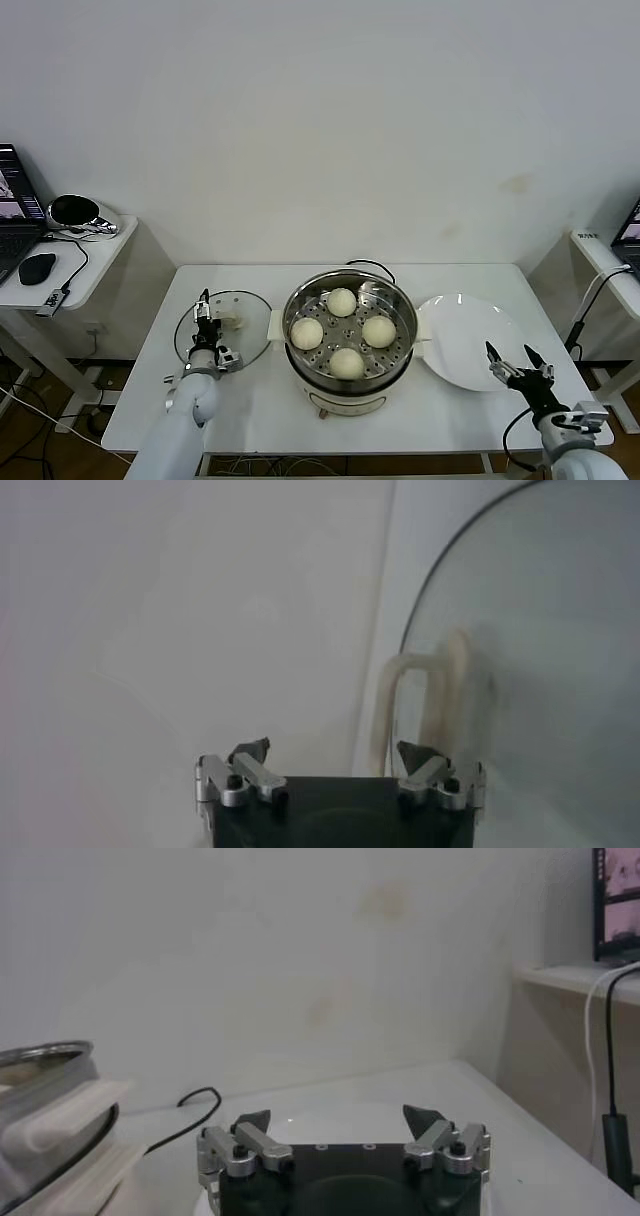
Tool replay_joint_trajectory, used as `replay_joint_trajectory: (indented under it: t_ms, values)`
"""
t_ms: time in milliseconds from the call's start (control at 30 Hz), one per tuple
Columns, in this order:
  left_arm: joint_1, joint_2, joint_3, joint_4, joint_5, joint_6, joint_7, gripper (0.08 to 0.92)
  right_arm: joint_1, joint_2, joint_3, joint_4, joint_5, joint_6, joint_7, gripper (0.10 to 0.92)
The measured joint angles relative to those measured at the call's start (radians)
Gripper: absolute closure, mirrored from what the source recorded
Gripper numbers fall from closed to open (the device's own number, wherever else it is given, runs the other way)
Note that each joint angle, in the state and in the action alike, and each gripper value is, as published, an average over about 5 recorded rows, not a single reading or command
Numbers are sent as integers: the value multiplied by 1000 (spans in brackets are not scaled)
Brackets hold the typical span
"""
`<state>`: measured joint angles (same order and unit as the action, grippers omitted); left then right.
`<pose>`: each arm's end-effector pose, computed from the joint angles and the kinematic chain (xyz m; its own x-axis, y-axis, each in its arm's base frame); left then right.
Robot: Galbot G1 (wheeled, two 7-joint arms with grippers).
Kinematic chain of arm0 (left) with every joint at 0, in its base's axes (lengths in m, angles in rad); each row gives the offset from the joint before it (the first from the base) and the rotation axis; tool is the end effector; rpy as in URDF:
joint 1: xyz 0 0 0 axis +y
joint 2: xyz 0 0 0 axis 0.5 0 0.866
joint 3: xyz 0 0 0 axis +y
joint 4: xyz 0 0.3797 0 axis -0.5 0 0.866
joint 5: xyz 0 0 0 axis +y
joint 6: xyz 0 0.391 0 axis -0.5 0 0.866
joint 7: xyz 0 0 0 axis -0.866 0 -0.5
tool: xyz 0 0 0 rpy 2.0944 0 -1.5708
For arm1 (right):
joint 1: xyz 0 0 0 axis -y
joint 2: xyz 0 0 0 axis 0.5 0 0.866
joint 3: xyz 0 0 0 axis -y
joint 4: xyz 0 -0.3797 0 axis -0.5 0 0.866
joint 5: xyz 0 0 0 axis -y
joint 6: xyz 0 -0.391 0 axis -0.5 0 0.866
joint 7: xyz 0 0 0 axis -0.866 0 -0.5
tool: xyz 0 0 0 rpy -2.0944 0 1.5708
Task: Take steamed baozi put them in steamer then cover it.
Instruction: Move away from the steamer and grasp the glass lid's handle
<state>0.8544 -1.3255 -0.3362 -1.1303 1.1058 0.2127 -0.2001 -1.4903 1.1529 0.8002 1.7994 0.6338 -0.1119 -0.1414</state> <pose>0.4457 0.0688 -0.4694 -0.9775 -0.1786 0.1120 0.0895 0.1292 0.9876 0.2350 -0.2132 -0.3593 -0.9789 -0.0062 0.2042 0.0293 0.9850 0.1701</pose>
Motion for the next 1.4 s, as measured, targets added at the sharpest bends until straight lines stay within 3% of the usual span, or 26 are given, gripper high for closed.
replay_joint_trajectory:
  t_ms: [433,533,1200,1400]
  values:
    - [-28,-2,12,51,-21,-3,-33,178,-6,4,-1,-2,-11,4,-5,203]
    - [-27,0,15,56,-22,-8,-36,211,-8,2,0,-1,-11,4,-6,203]
    - [-22,-2,31,75,-19,-12,-49,781,-17,-3,8,2,-14,8,-14,203]
    - [-3,4,20,54,-8,-1,-48,855,-17,-3,8,5,-15,12,-15,203]
